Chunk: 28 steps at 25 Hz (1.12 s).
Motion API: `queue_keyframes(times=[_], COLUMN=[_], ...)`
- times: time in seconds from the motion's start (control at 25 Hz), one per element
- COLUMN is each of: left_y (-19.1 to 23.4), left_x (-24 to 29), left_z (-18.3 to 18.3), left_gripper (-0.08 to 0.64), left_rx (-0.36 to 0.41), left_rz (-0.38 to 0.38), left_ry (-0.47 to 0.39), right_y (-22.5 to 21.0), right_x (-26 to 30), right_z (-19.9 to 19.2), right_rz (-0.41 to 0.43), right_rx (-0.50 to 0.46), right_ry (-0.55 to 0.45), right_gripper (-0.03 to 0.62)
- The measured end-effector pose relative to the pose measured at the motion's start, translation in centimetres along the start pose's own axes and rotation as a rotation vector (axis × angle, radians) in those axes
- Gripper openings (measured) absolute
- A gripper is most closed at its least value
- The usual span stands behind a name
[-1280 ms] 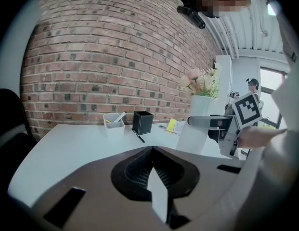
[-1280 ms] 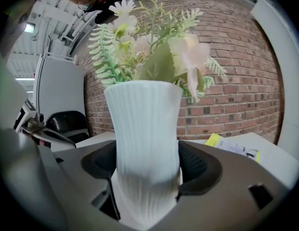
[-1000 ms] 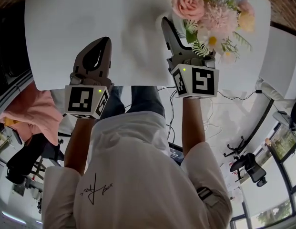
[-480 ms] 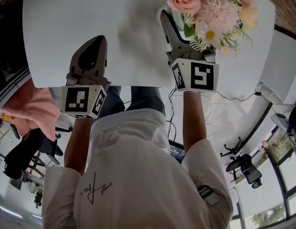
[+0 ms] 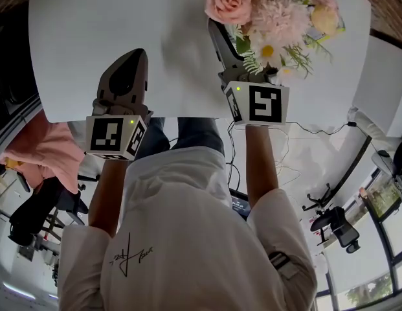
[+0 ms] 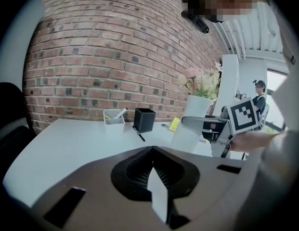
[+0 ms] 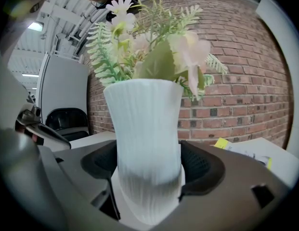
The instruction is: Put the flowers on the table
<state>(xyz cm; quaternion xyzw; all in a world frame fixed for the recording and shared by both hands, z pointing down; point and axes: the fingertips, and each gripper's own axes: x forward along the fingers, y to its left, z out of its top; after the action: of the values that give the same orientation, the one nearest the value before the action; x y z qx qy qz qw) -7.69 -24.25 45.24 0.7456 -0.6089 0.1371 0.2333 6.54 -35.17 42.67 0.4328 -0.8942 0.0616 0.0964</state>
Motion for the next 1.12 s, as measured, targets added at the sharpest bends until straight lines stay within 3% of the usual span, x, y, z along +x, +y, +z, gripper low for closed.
queue_keyframes(times=[1.12], left_y=[1.0], left_x=[-2.4], left_z=[1.8], left_gripper=[0.005], left_rx=[0.034], left_rz=[-0.063], left_ry=[-0.046], right_y=[1.1], right_x=[-2.6], right_z=[1.0], right_rz=[-0.109], right_rx=[0.045], right_ry=[0.031], right_gripper=[0.393])
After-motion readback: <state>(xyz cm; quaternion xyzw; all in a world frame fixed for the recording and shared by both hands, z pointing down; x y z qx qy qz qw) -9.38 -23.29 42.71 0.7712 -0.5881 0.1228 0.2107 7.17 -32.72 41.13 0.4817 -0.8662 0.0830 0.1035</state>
